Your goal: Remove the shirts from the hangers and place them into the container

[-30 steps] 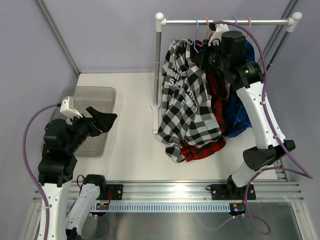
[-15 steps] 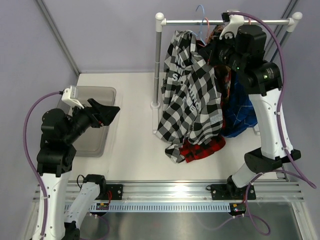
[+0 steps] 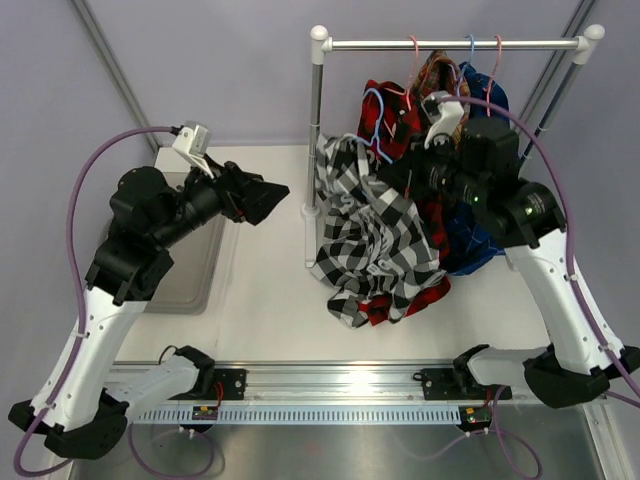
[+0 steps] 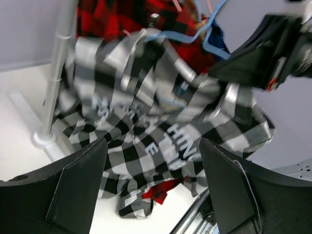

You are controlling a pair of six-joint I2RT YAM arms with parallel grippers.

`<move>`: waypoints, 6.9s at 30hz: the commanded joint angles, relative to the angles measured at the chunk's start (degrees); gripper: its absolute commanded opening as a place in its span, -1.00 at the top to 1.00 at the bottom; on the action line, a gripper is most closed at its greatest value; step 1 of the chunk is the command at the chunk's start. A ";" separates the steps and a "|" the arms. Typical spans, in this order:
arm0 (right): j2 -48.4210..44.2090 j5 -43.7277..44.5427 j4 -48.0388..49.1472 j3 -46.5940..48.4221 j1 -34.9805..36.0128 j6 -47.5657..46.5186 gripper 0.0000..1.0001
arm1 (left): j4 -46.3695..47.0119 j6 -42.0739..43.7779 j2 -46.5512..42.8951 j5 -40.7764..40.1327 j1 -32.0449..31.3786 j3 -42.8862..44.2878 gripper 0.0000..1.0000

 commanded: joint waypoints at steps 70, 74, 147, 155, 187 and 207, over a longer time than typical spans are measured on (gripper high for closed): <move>-29.71 17.29 -7.43 -31.98 21.34 5.22 0.35 | -1.37 20.35 11.25 -38.02 -24.76 18.88 1.00; -31.12 19.05 -9.63 -32.24 21.34 6.27 0.88 | -2.07 21.58 11.68 -40.05 -24.58 19.75 1.00; -19.52 20.29 -0.31 -20.56 21.34 7.33 -0.08 | -10.42 6.99 -8.45 -26.07 -22.47 7.89 1.00; -28.13 9.84 -6.47 -21.87 21.34 4.62 -0.92 | -19.90 9.45 -1.59 -29.59 -22.47 18.60 1.00; -24.26 0.86 -4.28 -22.04 21.25 -9.81 1.00 | -22.02 4.00 -4.40 -13.24 -22.47 21.16 1.00; -35.63 54.91 -9.36 -18.44 21.25 14.07 1.00 | -18.81 5.76 -4.56 -18.21 -22.56 16.26 1.00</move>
